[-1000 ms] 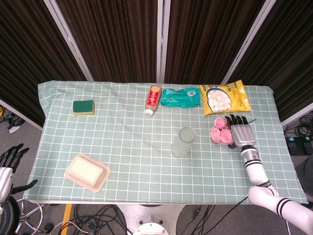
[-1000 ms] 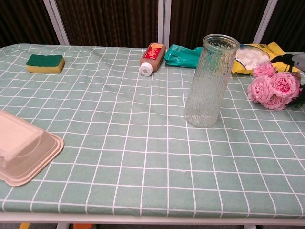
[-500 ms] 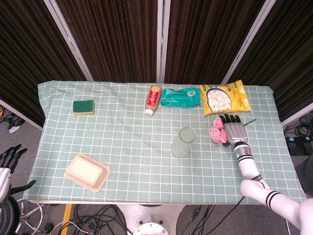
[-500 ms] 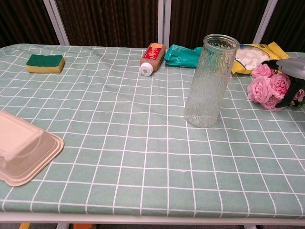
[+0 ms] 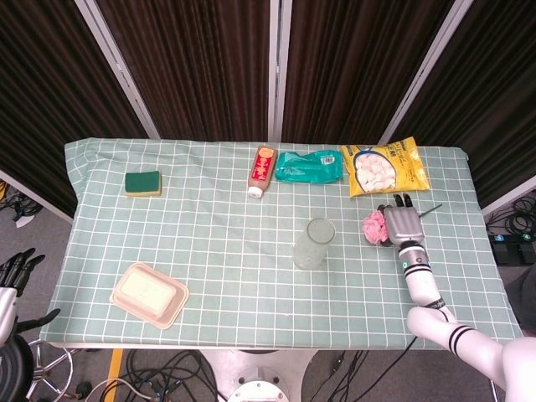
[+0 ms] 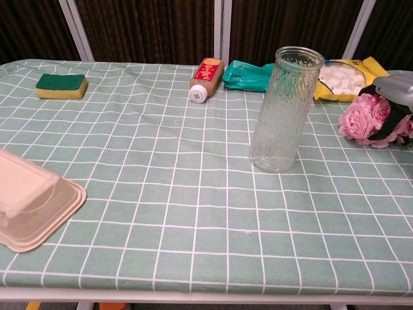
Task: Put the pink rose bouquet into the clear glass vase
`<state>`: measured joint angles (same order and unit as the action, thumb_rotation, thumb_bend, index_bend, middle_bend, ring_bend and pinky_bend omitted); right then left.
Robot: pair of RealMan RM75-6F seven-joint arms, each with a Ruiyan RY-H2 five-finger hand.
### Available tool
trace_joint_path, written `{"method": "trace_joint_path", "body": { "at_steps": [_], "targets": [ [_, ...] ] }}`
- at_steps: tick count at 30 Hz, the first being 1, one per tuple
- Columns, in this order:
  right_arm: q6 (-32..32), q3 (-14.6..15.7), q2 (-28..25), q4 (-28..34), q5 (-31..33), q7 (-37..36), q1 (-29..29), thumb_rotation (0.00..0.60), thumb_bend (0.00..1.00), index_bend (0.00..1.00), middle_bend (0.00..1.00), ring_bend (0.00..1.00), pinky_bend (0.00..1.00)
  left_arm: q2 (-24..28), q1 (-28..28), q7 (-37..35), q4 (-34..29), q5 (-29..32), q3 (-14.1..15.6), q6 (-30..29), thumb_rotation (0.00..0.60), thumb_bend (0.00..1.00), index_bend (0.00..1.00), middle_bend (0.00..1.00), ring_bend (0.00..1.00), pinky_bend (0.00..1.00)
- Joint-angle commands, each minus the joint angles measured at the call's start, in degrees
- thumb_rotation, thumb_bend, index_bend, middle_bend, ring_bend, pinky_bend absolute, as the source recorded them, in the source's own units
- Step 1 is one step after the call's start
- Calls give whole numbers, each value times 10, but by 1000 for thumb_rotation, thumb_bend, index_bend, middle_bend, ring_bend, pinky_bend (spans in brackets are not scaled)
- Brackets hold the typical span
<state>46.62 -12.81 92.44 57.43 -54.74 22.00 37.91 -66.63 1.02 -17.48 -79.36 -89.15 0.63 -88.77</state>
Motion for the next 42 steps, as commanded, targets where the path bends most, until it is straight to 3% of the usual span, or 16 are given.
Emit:
{"method": "trace_joint_path", "body": {
  "at_steps": [1,4,9,21,31,37,42],
  "targets": [
    [10,0,-3,5,-3,-1,-3,600,87,484,459,113,0,-1,0,0,1,0,0,0,600,59,113,25,0,120],
    [28,-4,-13,19,-9,-5,-6,600,100,575,502,146,0,-2,1,1,1,-2,0,2,600,59,113,25,0,120],
    [66,-11,-53,74,-19,-4,-18,600,101,610,528,167,0,-4,3,4,0,-3,0,4,600,58,113,24,0,120],
    [158,-59,-204,326,-2,8,-53,600,101,650,562,204,42,-7,6,10,-6,-11,1,2,600,59,113,25,0,120],
    [223,-139,-351,521,35,5,-69,600,103,659,572,221,53,-6,7,16,-15,-15,1,0,600,58,113,25,0,120],
    [240,-207,-414,615,90,-69,-76,600,122,670,576,227,61,-6,9,20,-22,-18,1,1,600,59,113,25,0,119],
    [203,-247,-461,683,144,-155,-82,600,150,670,577,227,69,-5,11,25,-27,-25,3,-1,600,59,113,25,0,119]
  ]
}}
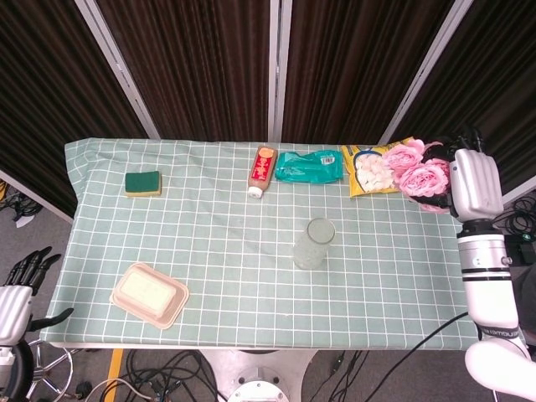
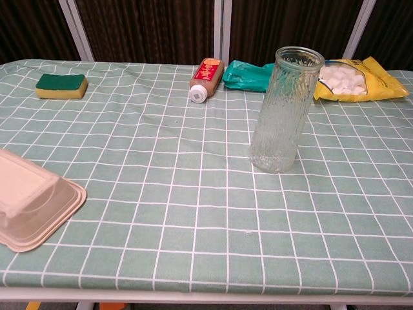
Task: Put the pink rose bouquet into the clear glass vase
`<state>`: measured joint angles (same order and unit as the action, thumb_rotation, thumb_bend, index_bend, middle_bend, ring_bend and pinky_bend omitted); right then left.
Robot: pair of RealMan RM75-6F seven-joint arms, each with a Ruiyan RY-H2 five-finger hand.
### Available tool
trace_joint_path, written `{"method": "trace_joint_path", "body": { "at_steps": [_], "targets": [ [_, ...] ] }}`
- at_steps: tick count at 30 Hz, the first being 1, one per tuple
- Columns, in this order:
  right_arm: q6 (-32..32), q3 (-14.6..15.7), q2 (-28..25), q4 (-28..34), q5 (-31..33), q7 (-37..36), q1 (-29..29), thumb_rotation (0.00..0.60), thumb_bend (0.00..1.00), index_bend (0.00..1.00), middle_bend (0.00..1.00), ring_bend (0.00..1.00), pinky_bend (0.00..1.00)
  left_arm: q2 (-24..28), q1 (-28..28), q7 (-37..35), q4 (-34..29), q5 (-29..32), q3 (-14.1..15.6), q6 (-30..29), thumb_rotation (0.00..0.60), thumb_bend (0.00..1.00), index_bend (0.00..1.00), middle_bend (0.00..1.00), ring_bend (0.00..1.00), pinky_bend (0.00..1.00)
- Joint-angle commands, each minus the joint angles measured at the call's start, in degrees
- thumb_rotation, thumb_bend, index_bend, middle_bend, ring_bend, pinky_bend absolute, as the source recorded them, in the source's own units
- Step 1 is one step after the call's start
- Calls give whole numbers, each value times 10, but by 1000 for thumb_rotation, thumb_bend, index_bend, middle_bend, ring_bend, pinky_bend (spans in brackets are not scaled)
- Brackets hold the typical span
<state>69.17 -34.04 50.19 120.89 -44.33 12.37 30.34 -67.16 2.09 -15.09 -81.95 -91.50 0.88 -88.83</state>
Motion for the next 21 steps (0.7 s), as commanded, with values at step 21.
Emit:
{"method": "trace_joint_path", "body": {
  "at_steps": [21],
  "targets": [
    [-197,-184,-110,118,213,-477,-28,600,163,688,590,234,91,-3,2,-21,10,7,0,6,600,60,113,25,0,119]
  ]
}}
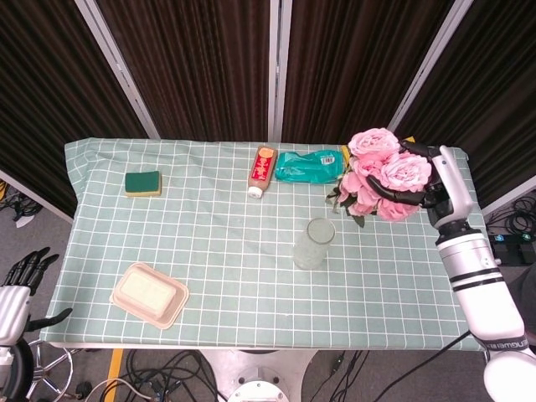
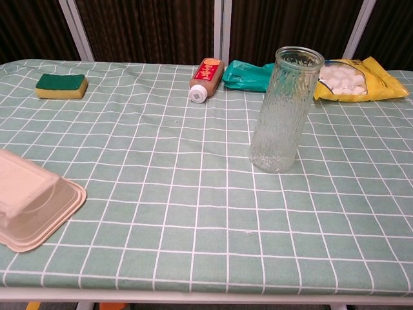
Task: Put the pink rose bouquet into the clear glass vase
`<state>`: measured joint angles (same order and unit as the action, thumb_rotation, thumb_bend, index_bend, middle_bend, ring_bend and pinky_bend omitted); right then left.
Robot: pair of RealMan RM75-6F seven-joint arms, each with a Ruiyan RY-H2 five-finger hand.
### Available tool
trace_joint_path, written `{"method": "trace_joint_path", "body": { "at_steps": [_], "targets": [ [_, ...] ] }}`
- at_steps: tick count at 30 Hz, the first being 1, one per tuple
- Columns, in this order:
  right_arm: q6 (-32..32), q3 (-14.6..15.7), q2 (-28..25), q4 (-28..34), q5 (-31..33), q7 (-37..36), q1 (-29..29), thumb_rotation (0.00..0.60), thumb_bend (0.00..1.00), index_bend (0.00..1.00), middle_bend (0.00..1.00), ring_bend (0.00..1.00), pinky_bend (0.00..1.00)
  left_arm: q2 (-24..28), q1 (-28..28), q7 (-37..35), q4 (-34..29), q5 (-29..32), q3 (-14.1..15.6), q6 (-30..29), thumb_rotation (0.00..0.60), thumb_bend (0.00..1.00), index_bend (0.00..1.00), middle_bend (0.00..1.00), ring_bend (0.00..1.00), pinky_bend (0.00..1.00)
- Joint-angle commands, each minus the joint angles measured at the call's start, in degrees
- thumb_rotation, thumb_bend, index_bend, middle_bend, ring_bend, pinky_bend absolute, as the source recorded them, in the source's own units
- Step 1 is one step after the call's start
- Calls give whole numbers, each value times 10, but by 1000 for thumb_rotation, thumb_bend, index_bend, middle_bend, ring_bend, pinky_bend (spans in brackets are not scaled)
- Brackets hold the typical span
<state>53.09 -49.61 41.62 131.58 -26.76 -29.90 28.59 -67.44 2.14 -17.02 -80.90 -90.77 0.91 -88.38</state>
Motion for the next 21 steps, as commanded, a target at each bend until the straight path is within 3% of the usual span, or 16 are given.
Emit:
{"method": "trace_joint_path", "body": {
  "at_steps": [1,10,21],
  "targets": [
    [-39,-29,-29,14,42,-60,-11,600,166,688,590,234,91,0,2,-2,-1,-2,0,1,600,60,113,25,0,119],
    [-47,-31,-85,34,144,-80,20,600,178,693,590,234,91,4,7,4,-18,-19,1,-8,600,59,113,25,0,119],
    [-86,4,-186,34,366,-7,140,600,203,685,590,232,91,6,14,2,-31,-25,4,-2,600,59,113,25,0,118]
  ]
}}
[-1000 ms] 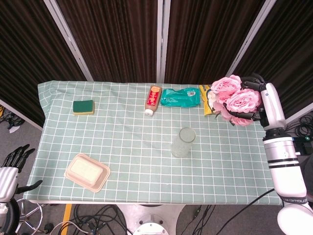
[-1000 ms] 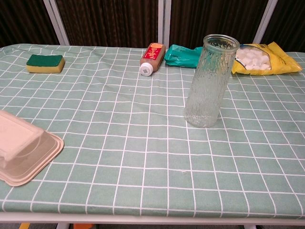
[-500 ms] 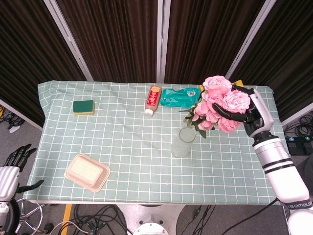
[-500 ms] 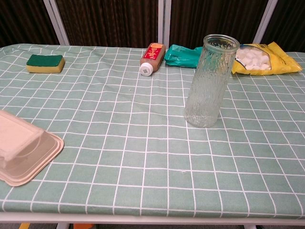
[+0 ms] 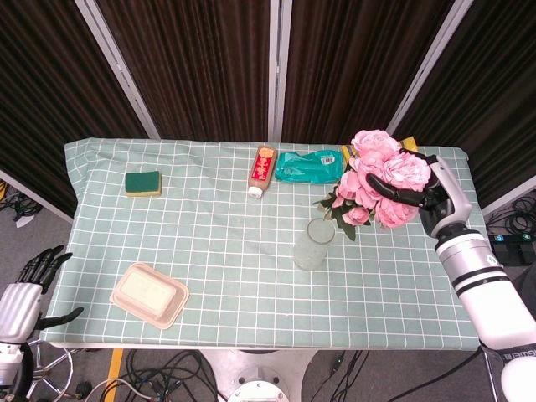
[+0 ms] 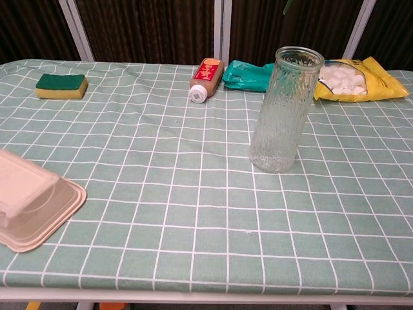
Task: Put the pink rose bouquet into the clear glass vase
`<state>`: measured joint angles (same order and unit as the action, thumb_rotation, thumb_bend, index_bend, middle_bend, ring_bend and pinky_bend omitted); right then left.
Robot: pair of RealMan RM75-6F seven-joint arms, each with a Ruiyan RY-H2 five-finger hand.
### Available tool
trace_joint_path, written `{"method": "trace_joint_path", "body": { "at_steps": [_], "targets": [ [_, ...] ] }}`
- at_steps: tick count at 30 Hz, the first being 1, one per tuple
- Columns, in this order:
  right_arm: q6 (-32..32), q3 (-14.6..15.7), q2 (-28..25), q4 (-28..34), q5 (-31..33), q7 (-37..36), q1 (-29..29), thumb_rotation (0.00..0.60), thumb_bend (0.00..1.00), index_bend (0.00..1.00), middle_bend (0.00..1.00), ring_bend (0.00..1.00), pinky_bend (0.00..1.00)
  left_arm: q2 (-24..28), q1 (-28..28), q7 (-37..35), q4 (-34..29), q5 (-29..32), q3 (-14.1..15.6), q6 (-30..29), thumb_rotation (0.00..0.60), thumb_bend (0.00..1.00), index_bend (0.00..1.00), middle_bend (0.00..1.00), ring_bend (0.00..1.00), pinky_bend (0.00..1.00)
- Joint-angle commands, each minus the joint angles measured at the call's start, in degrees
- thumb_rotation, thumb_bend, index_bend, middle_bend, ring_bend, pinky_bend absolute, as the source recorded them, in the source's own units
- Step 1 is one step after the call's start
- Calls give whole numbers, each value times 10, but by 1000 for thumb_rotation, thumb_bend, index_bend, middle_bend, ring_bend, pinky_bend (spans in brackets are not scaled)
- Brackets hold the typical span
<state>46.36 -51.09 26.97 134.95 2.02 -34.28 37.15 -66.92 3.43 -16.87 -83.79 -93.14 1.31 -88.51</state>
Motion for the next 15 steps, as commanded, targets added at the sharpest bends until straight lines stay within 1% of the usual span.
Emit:
{"method": "trace_joint_path", "body": {
  "at_steps": [1,8,11,15],
  "targets": [
    [-20,23,-44,0,96,45,66,600,203,684,590,232,91,2,1,1,-4,-2,0,-1,600,59,113,25,0,118],
    [-8,68,-61,0,214,132,152,600,204,675,590,232,91,8,2,3,-14,-1,-1,-4,600,60,113,25,0,118],
    [10,84,-60,0,253,168,181,600,206,672,590,232,91,8,2,1,-15,-1,-1,-4,600,60,113,25,0,118],
    [35,96,-52,0,284,198,206,600,206,670,590,232,91,8,3,0,-14,-1,-2,-4,600,59,113,25,0,118]
  ]
}}
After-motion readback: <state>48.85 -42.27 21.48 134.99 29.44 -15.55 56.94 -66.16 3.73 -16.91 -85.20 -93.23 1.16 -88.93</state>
